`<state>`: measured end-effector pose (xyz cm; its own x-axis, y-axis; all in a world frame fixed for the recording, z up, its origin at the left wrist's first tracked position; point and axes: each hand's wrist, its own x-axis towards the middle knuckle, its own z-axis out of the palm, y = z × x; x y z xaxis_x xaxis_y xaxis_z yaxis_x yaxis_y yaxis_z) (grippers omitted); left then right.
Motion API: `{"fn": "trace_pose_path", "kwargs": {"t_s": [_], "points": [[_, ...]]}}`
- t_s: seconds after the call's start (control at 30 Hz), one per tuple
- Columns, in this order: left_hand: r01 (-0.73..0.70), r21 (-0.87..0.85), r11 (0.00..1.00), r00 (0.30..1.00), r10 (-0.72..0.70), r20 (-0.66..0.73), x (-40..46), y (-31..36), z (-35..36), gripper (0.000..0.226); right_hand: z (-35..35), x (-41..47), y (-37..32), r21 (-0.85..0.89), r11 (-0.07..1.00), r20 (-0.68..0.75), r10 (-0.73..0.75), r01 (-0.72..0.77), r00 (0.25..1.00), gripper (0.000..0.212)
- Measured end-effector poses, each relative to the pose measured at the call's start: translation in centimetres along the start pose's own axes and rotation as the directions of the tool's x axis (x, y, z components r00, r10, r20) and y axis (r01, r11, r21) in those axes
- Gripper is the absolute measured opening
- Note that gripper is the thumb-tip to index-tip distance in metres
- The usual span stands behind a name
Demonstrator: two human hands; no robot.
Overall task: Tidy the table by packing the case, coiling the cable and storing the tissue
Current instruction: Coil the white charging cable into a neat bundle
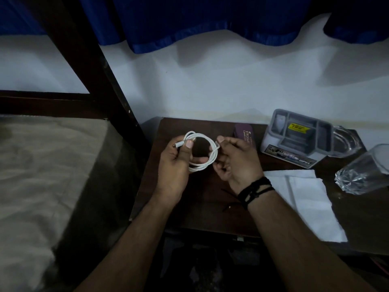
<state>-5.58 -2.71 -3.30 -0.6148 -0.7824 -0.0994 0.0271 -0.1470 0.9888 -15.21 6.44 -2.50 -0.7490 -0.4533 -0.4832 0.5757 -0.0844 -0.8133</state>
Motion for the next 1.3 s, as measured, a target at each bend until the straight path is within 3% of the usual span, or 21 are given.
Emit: {"fn": "trace_pose_path", "kwargs": {"t_s": [0.1, 0.3, 0.43, 0.57, 0.67, 0.77, 1.0, 1.1, 1.17, 1.23, 1.3], "points": [[-0.117, 0.216, 0.969, 0.987, 0.138, -0.087, 0.3, -0.8, 0.0, 0.02, 0.8, -0.9, 0.0, -0.074, 0.996, 0.01, -0.058, 0.058, 0.998, 0.022], [-0.191, 0.425, 0.885, 0.96, 0.258, -0.106, 0.7, -0.5, -0.4, 0.02, 1.7, -2.2, -0.3, -0.173, 0.968, 0.105, -0.165, 0.181, 0.981, 0.05], [-0.203, 0.515, 0.833, 0.955, 0.285, -0.083, 1.2, -0.7, -1.2, 0.03, 1.4, -2.4, -0.1, -0.361, 0.89, 0.2, -0.218, 0.279, 0.955, 0.034], [-0.196, 0.499, 0.844, 0.968, 0.247, -0.038, 1.1, -0.5, -1.4, 0.025, 1.5, -1.8, 0.1, -0.171, 0.984, 0.171, -0.008, 0.038, 0.985, 0.016], [-0.161, 0.434, 0.886, 0.983, 0.184, -0.011, 1.3, -0.5, -1.6, 0.019, 1.2, -1.5, 0.0, 0.047, 0.972, 0.31, 0.206, -0.231, 0.928, 0.02], [-0.166, 0.426, 0.889, 0.984, 0.176, 0.015, 1.4, -0.4, -1.8, 0.019, 1.2, -1.6, -0.2, 0.175, 0.927, 0.426, 0.233, -0.332, 0.874, 0.023], [-0.154, 0.427, 0.891, 0.988, 0.153, 0.039, 1.7, -0.4, -2.3, 0.022, 1.3, -1.2, 0.5, -0.132, 0.991, 0.265, 0.064, -0.03, 0.962, 0.023], [-0.119, 0.437, 0.892, 0.992, 0.125, 0.013, 1.9, -0.4, -2.5, 0.022, 0.8, -0.4, 1.0, -0.341, 0.917, 0.144, -0.165, 0.205, 0.976, 0.017], [-0.083, 0.463, 0.882, 0.995, 0.097, -0.006, 2.0, -0.4, -2.8, 0.023, 0.4, 0.4, 1.4, -0.471, 0.813, 0.143, -0.313, 0.343, 0.939, 0.029], [-0.069, 0.507, 0.859, 0.997, 0.076, 0.006, 2.1, -0.5, -2.9, 0.02, 0.3, 0.6, 1.8, -0.55, 0.743, 0.154, -0.359, 0.382, 0.921, 0.038], [-0.076, 0.543, 0.836, 0.997, 0.078, 0.02, 2.1, -0.5, -3.0, 0.021, 0.5, 0.5, 1.8, -0.493, 0.82, 0.122, -0.266, 0.291, 0.956, 0.032]]}}
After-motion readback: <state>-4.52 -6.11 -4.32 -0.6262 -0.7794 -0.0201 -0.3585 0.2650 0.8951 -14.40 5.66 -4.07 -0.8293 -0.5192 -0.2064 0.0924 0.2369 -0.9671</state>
